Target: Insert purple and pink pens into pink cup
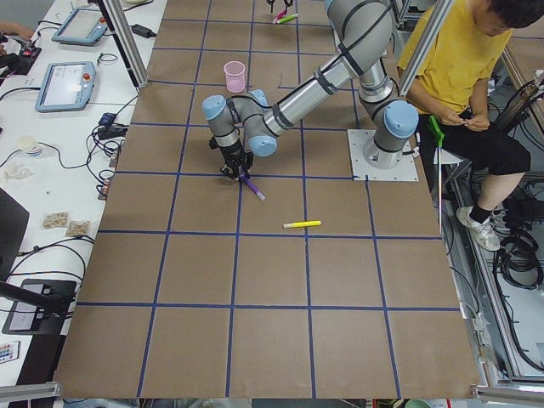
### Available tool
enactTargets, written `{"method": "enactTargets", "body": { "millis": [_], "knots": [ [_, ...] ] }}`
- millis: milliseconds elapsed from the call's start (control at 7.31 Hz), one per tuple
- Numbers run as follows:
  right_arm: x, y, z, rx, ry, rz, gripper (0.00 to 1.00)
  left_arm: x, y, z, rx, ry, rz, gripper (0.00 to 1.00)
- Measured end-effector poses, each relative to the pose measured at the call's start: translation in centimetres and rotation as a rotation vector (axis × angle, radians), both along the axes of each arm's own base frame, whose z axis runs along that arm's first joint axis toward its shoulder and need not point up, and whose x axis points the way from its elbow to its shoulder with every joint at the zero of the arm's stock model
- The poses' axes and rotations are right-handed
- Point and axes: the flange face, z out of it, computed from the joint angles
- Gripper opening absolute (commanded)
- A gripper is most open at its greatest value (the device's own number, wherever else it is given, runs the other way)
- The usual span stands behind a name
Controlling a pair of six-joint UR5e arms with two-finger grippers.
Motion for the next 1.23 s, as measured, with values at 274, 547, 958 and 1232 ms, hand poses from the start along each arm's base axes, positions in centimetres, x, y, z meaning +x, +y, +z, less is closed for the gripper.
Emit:
{"method": "enactTargets", "body": {
  "millis": [274,547,958,1232],
  "knots": [
    [-0.3,-0.2,0.0,-0.023,0.021,0.012,0.22,-0.1,-0.1,-0.3,0.0,0.013,0.003,0.03],
    [-0.6,-0.5,0.2,-0.042,0.045,0.016,0.1,-0.1,-0.1,-0.3,-0.002,0.016,0.003,0.0],
    [-1.5,-3.2,3.4,-0.076,0.115,-0.016,0.01,-0.1,-0.4,2.1,-0.035,0.002,-0.008,0.0],
    [2.5,-10.0,9.4,-0.102,0.184,0.055,0.01,-0.9,-0.2,5.4,-0.085,0.007,-0.016,0.0]
  ]
}}
